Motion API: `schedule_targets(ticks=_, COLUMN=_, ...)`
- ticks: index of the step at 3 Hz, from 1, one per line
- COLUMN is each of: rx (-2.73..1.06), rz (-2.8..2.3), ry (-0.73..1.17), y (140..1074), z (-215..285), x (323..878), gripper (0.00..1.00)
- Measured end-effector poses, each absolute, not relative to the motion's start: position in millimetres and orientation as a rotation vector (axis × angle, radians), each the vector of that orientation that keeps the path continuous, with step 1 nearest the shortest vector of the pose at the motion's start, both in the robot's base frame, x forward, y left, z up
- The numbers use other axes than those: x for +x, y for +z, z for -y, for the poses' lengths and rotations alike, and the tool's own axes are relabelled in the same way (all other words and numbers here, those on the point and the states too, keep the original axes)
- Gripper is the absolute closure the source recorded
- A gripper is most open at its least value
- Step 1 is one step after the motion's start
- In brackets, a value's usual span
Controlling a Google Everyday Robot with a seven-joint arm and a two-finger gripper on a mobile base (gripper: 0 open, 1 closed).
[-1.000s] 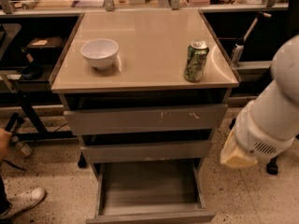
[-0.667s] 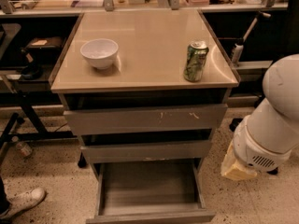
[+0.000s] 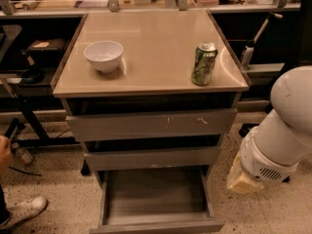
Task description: Close bottom drawer
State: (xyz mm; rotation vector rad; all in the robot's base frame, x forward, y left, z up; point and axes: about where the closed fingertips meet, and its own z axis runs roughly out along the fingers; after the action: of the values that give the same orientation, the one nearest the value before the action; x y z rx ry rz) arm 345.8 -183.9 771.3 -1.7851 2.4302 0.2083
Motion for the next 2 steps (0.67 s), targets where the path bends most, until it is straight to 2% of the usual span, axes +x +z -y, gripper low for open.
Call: schedule_targets(ticks=2, rx=-1.765, rz=-2.486, ry=0.474, y=623, z=143, x=323, gripper=1.0)
